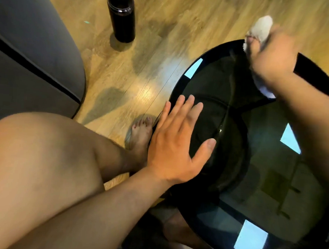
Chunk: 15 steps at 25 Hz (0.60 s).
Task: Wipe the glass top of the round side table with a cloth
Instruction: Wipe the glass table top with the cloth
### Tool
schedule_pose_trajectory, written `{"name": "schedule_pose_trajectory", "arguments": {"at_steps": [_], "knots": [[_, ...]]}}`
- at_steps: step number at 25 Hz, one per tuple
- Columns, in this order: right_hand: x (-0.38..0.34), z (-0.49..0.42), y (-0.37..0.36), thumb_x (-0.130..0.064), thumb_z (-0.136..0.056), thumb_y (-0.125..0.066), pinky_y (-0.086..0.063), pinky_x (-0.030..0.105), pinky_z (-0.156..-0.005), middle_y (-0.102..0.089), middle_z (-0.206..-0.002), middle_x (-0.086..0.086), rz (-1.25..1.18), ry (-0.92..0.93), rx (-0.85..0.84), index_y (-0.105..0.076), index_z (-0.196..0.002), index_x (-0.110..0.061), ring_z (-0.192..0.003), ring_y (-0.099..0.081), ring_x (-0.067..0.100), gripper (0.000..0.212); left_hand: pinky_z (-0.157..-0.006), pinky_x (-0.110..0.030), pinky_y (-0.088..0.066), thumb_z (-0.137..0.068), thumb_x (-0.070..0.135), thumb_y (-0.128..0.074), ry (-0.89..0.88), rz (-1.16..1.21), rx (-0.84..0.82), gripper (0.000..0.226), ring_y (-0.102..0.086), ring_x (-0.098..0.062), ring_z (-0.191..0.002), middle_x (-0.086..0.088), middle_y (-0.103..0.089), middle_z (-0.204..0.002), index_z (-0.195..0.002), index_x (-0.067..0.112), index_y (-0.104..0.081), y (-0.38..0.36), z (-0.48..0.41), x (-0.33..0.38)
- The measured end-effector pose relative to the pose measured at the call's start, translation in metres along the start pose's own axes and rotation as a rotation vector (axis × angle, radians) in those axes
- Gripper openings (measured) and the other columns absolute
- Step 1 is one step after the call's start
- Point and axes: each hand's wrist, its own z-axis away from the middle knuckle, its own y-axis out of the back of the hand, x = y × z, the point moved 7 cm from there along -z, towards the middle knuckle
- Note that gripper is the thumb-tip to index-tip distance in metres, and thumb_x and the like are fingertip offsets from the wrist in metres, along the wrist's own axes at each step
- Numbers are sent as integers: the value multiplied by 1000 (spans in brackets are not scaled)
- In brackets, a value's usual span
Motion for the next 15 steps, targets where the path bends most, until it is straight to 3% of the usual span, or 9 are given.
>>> {"name": "schedule_pose_trajectory", "arguments": {"at_steps": [3,6,10,12,15], "knots": [[-76,46,-6,-52,-94,-45,-44,43,-80,-64,-108,23,-23,164,-48,-59,-114,-8,-100,-60,43,50,-124,-44,-8,-96,44,-43,13,31,21,70,-15,-28,-152,-19,-23,-161,-151,3,-31,2,-1,-1],[-113,112,-3,-50,-96,-44,-41,38,-71,-64,-102,12,-54,339,-119,-58,-104,-14,-92,-62,34,39,-124,-45,-7,-96,44,-44,33,17,21,75,-6,-30,-153,-20,-10,-164,-155,7,-17,2,2,1],[-110,196,-1,-39,-95,-46,-34,30,-66,-52,-84,-3,-228,366,-230,-54,-90,-21,-74,-50,15,20,-112,-46,-35,-89,53,-45,93,65,60,76,-14,-36,-150,-8,-17,-151,-152,18,-18,10,6,3],[-87,246,10,-36,-92,-51,-44,33,-66,-53,-82,-5,-294,405,-255,-57,-92,-20,-73,-49,13,18,-98,-43,-45,-86,59,-42,50,61,-44,73,-32,-36,-143,-1,-23,-135,-145,18,-30,8,14,16],[-33,318,31,-43,-82,-56,-51,38,-59,-58,-80,-3,-370,386,-231,-60,-90,-21,-72,-56,16,24,-101,-45,-47,-92,56,-37,-185,-71,-354,61,-39,-26,-136,-5,-27,-148,-136,15,-47,-14,42,55]]}}
